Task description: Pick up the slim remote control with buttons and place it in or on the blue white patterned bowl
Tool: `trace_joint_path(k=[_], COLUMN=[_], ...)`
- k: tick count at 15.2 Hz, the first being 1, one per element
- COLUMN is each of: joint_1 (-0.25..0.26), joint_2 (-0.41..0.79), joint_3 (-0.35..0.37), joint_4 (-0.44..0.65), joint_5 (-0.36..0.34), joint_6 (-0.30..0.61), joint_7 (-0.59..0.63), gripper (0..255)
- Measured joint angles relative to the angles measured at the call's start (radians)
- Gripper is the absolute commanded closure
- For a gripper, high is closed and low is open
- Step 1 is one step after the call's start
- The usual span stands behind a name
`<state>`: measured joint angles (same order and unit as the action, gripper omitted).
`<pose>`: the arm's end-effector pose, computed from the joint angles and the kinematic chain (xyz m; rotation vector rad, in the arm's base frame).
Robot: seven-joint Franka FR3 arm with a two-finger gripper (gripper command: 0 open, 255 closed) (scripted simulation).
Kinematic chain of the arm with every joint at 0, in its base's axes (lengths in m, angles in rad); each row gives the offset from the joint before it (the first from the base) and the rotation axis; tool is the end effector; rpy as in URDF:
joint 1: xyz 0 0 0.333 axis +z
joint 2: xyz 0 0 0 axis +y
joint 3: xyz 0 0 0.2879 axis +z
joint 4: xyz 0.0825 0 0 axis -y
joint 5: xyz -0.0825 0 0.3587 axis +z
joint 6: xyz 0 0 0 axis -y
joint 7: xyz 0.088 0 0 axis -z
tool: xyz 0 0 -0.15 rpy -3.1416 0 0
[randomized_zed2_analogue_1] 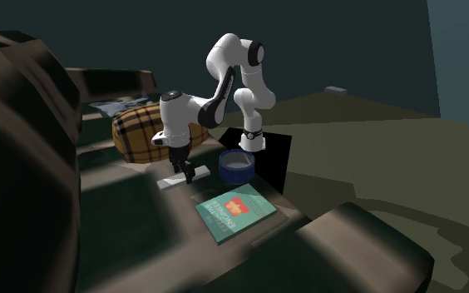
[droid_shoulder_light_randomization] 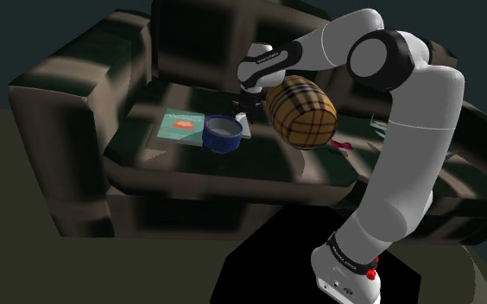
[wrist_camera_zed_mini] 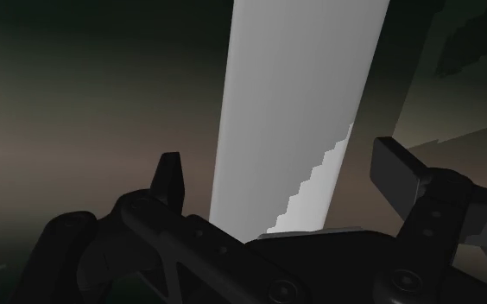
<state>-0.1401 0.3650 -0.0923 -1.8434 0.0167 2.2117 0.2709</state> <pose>0.5901 -0.1367 0.2764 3.0224 -0.7832 0.0083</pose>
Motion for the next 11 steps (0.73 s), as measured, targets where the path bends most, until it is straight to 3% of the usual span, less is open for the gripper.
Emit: trace_joint_path(k=[1, 11], joint_1=[0.000, 0.000], joint_2=[0.000, 0.000], joint_3=[0.000, 0.000], joint_4=[0.000, 0.000], joint_5=[0.000, 0.000], joint_6=[0.000, 0.000], joint_7=[0.000, 0.000], gripper=[255, 255])
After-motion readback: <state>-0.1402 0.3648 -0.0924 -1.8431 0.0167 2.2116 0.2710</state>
